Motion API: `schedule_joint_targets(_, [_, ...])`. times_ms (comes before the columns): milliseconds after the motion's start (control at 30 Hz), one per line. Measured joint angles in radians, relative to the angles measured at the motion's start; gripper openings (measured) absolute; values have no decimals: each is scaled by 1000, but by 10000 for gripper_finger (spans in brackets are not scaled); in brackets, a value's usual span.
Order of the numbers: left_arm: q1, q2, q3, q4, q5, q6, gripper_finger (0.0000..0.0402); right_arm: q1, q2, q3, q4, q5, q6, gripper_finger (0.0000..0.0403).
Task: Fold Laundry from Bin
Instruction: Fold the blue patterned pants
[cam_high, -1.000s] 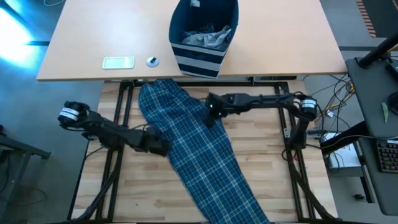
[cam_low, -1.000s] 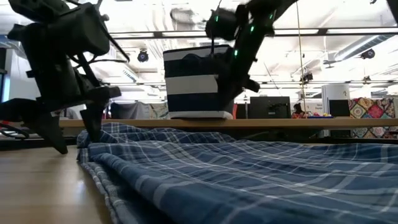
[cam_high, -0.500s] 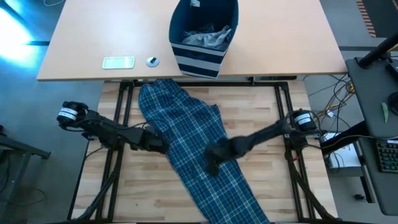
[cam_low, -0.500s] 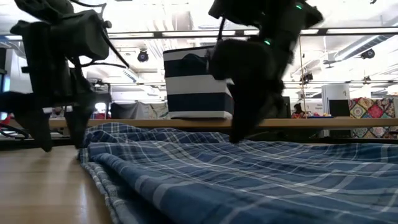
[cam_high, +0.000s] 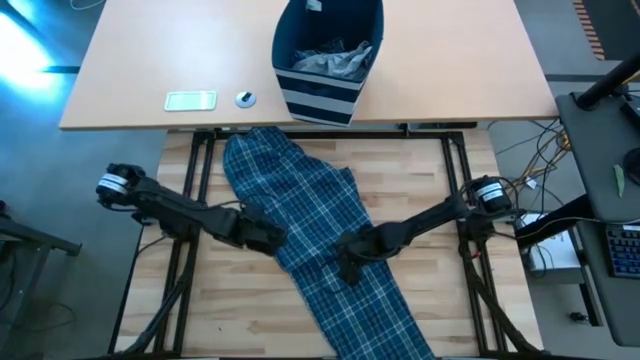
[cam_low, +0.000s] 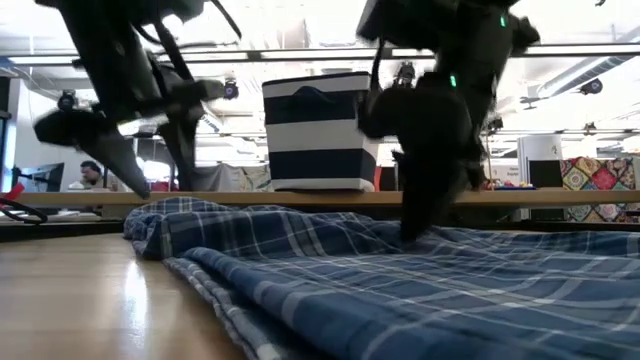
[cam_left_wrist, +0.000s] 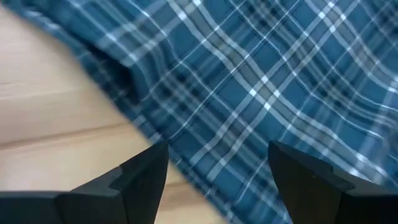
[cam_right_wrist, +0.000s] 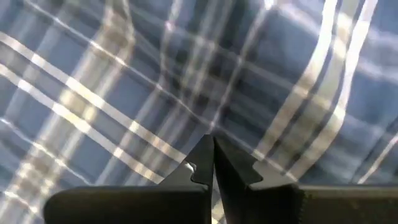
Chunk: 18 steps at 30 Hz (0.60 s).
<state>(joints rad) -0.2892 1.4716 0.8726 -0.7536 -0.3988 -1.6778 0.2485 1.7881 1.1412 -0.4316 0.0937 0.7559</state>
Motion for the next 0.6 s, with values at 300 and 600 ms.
schedule_joint_targets(300, [-8,223,5,44,164,37,260,42,-111,14,14,11,9,9])
schedule_joint_targets(600, [15,188,-3,-24,184,59,260,189,-81,16,63,48,13,9])
